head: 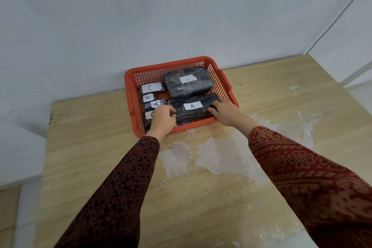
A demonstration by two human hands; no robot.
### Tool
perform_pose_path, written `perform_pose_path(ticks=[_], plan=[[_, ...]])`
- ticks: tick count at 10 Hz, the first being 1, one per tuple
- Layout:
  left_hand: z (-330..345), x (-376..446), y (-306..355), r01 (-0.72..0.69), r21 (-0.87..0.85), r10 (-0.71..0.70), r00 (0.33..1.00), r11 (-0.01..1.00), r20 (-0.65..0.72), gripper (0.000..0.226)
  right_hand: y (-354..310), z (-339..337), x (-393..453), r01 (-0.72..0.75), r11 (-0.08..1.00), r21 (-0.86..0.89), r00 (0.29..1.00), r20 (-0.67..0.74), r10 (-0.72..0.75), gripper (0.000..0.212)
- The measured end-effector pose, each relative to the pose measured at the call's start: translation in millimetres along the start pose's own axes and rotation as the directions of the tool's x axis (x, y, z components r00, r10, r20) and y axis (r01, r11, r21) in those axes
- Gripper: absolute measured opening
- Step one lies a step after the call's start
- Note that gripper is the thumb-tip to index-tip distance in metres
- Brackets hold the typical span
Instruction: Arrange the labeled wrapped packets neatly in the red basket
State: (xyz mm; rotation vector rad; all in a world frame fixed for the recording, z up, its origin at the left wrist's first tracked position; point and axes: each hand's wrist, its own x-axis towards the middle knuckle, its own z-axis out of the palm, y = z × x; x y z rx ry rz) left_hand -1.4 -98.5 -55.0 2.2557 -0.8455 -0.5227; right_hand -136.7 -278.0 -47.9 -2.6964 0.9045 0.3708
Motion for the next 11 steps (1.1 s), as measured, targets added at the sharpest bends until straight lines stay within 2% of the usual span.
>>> perform_pose_path(ticks=[1,2,4,5,6,7,9,10,11], plan=[[-5,0,-5,-0.046,0.031,0.044,0.997,0.998,0.060,0.028,1,0,2,0.017,1.000,-0.020,0.998,0.065,-0.015,0.049],[-10,-1,-13,-0.054,0.001,0.053,0.987,0.999,0.150,0.035,0,-3,8,0.024,0.998,-0.058,0.982,0.188,-0.013,0.057],[-7,2,-14,-0.049,0.049,0.035,0.967,0.998,0.251,0.036,-1,-1,12,-0.003,0.988,-0.156,0.965,0.259,0.044,0.056],[-5,1,-13,-0.084,0.105,0.056,0.968,0.991,0.245,0.033,-2,0,13,-0.013,0.988,-0.156,0.966,0.254,0.053,0.055],[-2,-8,-10,-0.189,0.171,0.181,0.981,0.967,0.065,0.039,-2,7,5,-0.006,0.999,-0.043,1.000,-0.028,0.005,0.047],[0,-15,-8,-0.265,0.246,0.269,0.963,0.932,0.018,0.047,-2,10,-3,0.040,0.998,-0.043,0.984,-0.172,-0.047,0.046],[-5,-23,-5,-0.256,0.439,0.169,0.959,0.861,0.229,0.064,-18,-8,-4,0.049,0.977,-0.206,0.991,0.128,-0.023,0.064],[-29,-31,-2,-0.278,0.557,0.071,0.929,0.782,0.364,0.066,-42,-25,-9,0.040,0.948,-0.315,0.981,0.195,0.023,0.068],[-53,-29,-1,-0.227,0.664,0.066,0.964,0.713,0.259,0.059,-59,-40,-7,0.110,0.932,-0.345,0.990,0.119,-0.073,0.062]])
